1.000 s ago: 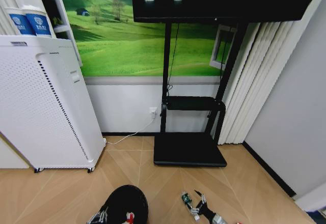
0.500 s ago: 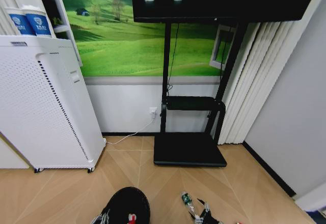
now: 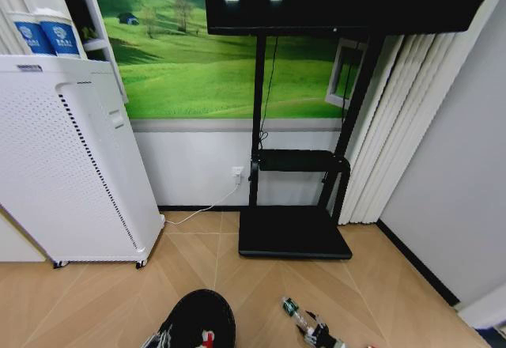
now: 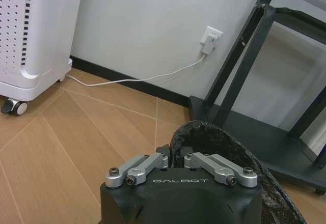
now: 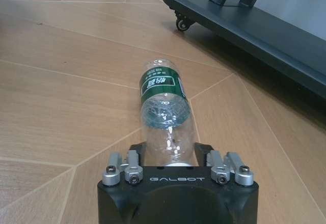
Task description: Pick up the trash bin and place the garbage on the floor into it.
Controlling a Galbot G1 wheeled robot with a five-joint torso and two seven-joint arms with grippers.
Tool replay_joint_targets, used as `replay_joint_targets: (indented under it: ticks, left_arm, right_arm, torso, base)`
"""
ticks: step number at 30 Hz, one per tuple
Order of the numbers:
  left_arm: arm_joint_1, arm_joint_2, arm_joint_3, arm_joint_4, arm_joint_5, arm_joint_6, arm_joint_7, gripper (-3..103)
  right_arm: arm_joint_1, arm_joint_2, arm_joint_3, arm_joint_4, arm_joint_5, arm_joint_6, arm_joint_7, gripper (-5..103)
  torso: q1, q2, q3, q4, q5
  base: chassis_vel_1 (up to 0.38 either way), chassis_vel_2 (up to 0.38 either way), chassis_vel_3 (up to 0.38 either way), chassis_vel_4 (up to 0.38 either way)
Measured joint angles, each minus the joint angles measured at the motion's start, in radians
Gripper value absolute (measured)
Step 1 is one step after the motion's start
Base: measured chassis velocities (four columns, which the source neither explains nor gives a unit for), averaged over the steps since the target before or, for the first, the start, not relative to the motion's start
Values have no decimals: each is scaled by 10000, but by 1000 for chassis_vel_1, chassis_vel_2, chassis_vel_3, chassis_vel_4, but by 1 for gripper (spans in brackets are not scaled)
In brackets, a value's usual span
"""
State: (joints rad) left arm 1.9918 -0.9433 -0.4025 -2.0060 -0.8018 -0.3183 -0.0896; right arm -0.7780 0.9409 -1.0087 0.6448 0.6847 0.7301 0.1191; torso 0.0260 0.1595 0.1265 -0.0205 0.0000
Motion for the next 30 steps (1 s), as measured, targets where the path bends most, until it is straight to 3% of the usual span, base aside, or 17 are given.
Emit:
replay_joint_targets:
  ticks: [6, 12, 18, 22, 23, 24, 25, 26, 28, 30]
  left_arm:
    - [-84, 153, -34, 5, -57, -6, -14, 7]
    - [-257, 319, -46, 62, -259, 15, -94, 7]
    - [-932, 1089, -134, 341, -1154, 335, -512, 7]
    - [-2405, 2369, 47, 672, -2685, 778, -1188, 7]
    - [-2405, 2369, 47, 672, -2685, 778, -1188, 7]
    - [-2906, 2805, 122, 725, -3074, 900, -1383, 7]
    - [-3447, 3384, 267, 738, -3593, 1108, -1541, 7]
    - [-3447, 3384, 267, 738, -3593, 1108, -1541, 7]
    - [-4566, 4809, 853, 828, -4636, 1378, -1645, 7]
    - [-4760, 5100, 962, 847, -4857, 1434, -1644, 7]
  right_arm:
    - [-274, -238, 649, 400, -381, 179, 43, 32]
    - [-526, -340, 1352, 648, -762, 475, 88, 32]
    - [-532, -645, 2471, 1224, -1084, 681, -4, 32]
    - [-400, -1416, 3179, 2795, -1357, 702, -157, 32]
    - [-400, -1416, 3179, 2795, -1357, 702, -157, 32]
    - [-316, -1659, 3406, 3293, -1361, 703, -178, 32]
    - [-215, -1960, 3677, 3897, -1362, 706, -249, 32]
    - [-215, -1960, 3677, 3897, -1362, 706, -249, 32]
    - [-132, -2528, 4179, 5143, -1482, 711, -407, 32]
    - [-121, -2624, 4314, 5450, -1574, 712, -418, 32]
  torso:
    - [0, 0, 0, -1, 0]
    - [0, 0, 0, -1, 0]
    - [0, 0, 1, 2, 0]
    - [1, -1, 1, 0, -5]
    - [1, -1, 1, 0, -5]
    - [1, -1, 1, -7, -3]
    - [1, 0, 1, 0, -1]
    - [1, 0, 1, 0, -1]
    - [1, -1, 2, -4, -9]
    - [2, 0, 1, -8, -1]
  base:
    - [0, 0, 0, 0]
    - [0, 0, 0, 0]
    - [0, 0, 0, 0]
    - [0, 0, 0, 0]
    - [0, 0, 0, 0]
    - [0, 0, 0, 0]
    - [0, 0, 0, 0]
    - [0, 0, 0, 0]
    - [0, 0, 0, 0]
    - [0, 0, 0, 0]
